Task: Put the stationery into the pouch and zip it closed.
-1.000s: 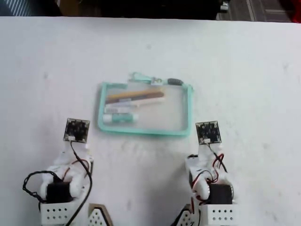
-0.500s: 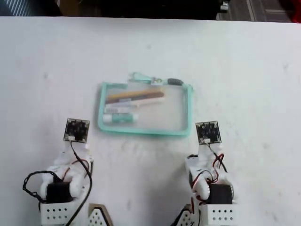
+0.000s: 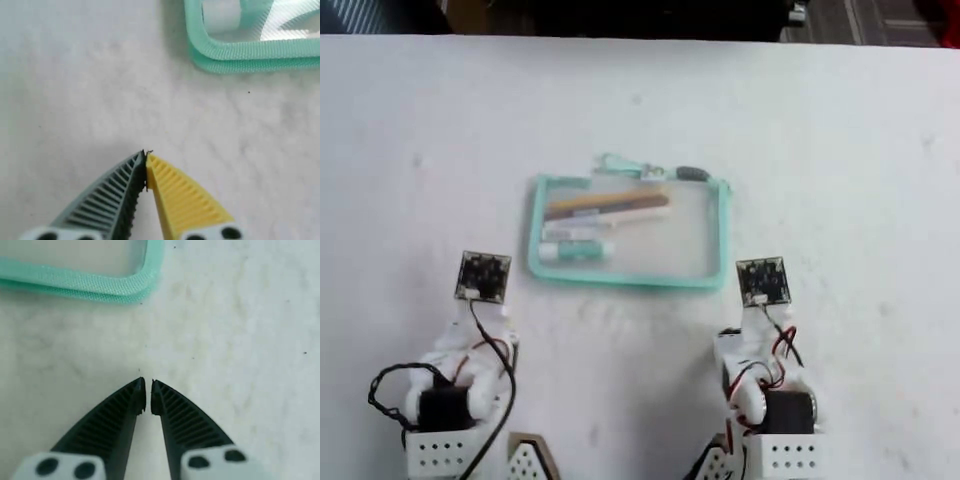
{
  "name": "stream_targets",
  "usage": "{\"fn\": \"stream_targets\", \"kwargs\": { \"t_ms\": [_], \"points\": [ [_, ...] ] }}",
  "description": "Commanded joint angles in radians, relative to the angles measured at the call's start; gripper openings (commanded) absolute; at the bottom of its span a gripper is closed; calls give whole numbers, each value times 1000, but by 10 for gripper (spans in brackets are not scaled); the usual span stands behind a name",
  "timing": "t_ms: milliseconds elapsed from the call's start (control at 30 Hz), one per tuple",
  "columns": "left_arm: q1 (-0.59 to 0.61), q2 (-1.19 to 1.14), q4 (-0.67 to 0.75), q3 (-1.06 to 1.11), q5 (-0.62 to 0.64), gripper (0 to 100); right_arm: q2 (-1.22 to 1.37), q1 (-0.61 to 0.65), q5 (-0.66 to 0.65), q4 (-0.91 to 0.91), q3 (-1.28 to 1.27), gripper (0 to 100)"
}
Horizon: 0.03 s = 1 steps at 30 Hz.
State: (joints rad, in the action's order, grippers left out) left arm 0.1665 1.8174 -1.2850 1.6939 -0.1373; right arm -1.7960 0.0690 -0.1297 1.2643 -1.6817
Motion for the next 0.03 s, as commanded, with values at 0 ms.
{"fn": "stream_targets", "kwargs": {
  "t_ms": [0],
  "points": [
    [-4,10,-3,-2,8,24,-5,-2,-11,5,-9,19]
  ]
}}
